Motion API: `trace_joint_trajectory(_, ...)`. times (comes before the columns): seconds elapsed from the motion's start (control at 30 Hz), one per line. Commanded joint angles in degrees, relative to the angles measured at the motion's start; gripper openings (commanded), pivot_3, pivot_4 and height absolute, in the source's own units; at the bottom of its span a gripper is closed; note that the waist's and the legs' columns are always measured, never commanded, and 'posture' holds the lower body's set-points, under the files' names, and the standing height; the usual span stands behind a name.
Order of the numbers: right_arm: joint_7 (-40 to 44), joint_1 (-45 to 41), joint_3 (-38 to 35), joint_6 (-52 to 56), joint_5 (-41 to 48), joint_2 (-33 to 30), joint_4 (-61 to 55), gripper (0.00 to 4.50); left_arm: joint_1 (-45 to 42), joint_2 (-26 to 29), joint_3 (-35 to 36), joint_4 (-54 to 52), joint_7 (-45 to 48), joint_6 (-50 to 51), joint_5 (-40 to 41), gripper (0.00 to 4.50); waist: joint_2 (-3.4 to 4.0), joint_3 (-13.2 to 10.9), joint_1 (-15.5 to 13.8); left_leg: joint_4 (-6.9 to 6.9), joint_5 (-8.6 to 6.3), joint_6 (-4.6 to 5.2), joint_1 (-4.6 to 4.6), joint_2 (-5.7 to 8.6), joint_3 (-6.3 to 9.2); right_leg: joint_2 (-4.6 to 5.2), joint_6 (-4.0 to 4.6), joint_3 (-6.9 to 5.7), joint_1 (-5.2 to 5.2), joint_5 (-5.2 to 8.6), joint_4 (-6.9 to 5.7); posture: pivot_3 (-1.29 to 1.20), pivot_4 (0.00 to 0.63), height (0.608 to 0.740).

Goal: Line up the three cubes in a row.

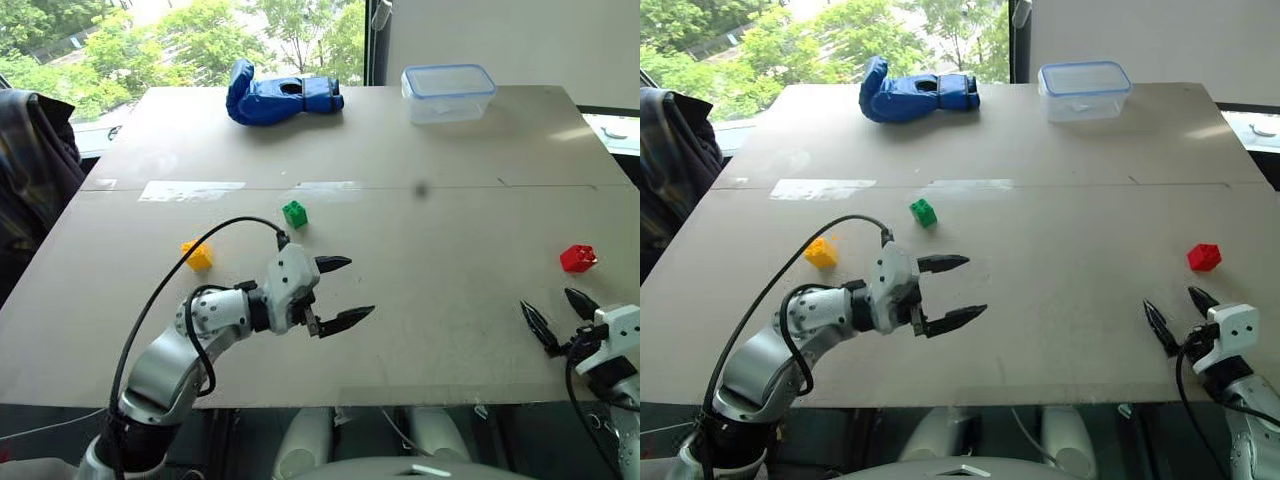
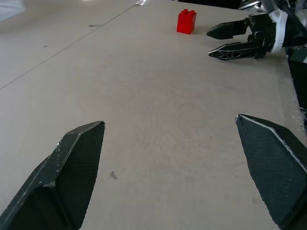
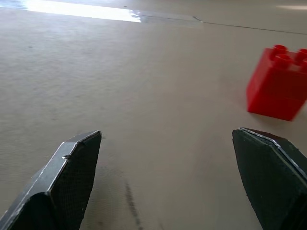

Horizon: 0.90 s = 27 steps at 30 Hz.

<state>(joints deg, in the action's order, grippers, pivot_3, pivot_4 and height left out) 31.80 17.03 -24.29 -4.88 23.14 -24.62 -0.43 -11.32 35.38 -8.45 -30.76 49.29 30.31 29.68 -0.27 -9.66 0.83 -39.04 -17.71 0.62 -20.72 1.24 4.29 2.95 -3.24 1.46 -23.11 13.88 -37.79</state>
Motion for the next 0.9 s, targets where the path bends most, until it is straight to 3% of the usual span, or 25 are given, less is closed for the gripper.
trace_joint_trajectory(0.03,-4.98,-3.4,-3.63,0.38,-0.52,-0.34,2.96,4.5,-4.76,-0.16,-0.34,-1.62,2.53,3.83,4.95,4.47,-0.01,0.0,0.14,0.01,0.0,0.0,0.0,0.0,-0.01,-0.01,0.0,0.01,-0.01,0.0,0.01,0.0,0.15,0.74)
trace_joint_trajectory(0.3,-3.53,-14.21,-2.05,3.04,-1.73,-4.42,13.65,4.5,-11.89,2.93,-1.12,-1.79,4.76,7.66,4.83,4.47,0.02,0.0,0.22,0.0,0.0,0.02,0.05,0.05,-0.16,-0.11,-0.01,0.17,-0.01,-0.01,0.0,0.0,0.15,0.74)
trace_joint_trajectory(0.77,-0.15,-27.39,-1.56,6.63,-1.17,-6.94,25.18,4.5,-15.9,0.47,-1.61,-3.32,-1.19,9.65,3.53,4.47,0.02,0.0,0.13,0.0,0.01,0.01,0.0,0.01,-0.09,-0.1,-0.01,0.13,-0.01,-0.01,0.0,0.0,0.15,0.74)
trace_joint_trajectory(0.9,0.06,-27.77,-1.49,6.29,-1.39,-6.9,25.48,2.73,-15.87,0.33,-1.48,-3.6,-1.53,9.98,3.65,4.5,0.02,0.0,0.13,0.0,0.01,0.01,0.01,0.02,-0.11,-0.09,-0.02,0.14,-0.01,-0.01,0.0,0.0,0.15,0.74)
